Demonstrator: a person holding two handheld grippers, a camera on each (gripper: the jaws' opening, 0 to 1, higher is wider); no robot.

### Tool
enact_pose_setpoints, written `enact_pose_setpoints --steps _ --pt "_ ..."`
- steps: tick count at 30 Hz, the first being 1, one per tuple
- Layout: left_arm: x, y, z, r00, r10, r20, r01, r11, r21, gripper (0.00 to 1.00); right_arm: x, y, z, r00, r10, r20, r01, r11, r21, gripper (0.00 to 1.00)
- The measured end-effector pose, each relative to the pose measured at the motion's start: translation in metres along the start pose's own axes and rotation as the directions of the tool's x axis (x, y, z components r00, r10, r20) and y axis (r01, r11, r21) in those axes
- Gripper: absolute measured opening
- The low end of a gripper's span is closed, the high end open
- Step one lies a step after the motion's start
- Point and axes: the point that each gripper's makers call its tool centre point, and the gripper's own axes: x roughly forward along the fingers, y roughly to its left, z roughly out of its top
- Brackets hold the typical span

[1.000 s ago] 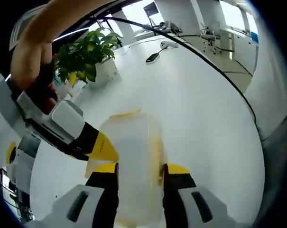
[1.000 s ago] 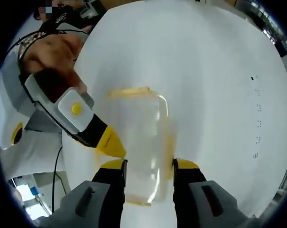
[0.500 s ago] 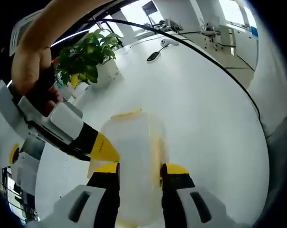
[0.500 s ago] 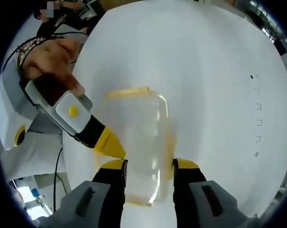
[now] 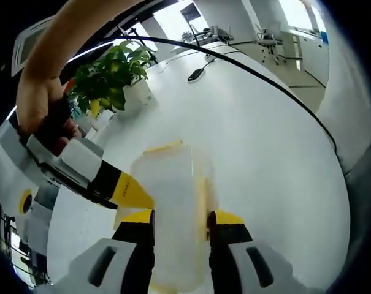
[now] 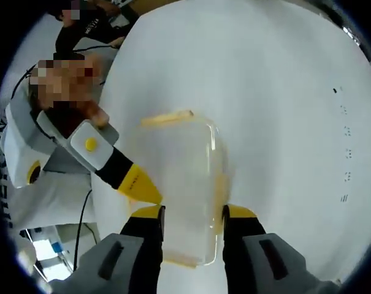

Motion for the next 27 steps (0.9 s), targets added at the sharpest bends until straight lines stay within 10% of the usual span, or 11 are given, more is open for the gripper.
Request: enact_pose_setpoints --steps 11,17,27 --pt "-0.003 0.0 0.002 0.999 0.023 0.049 -0.019 0.997 -0.074 0.31 -0.004 0.008 0.006 0.986 -0.097 0.134 0.097 0.995 0.01 0.36" --pt "-0.004 -0.008 -0.003 0.999 -0.03 0.015 0.033 0.976 -0.213 0.62 -0.012 0.011 0.002 0.949 -0.208 0.236 0.201 0.978 0.054 0.4" --pt "-0.035 0.015 -0.024 0.999 -0.013 -0.044 -0.003 0.942 -0.335 0.67 -0.036 0.031 -0.01 0.909 -0.25 0.334 0.245 0.968 0.058 0.57"
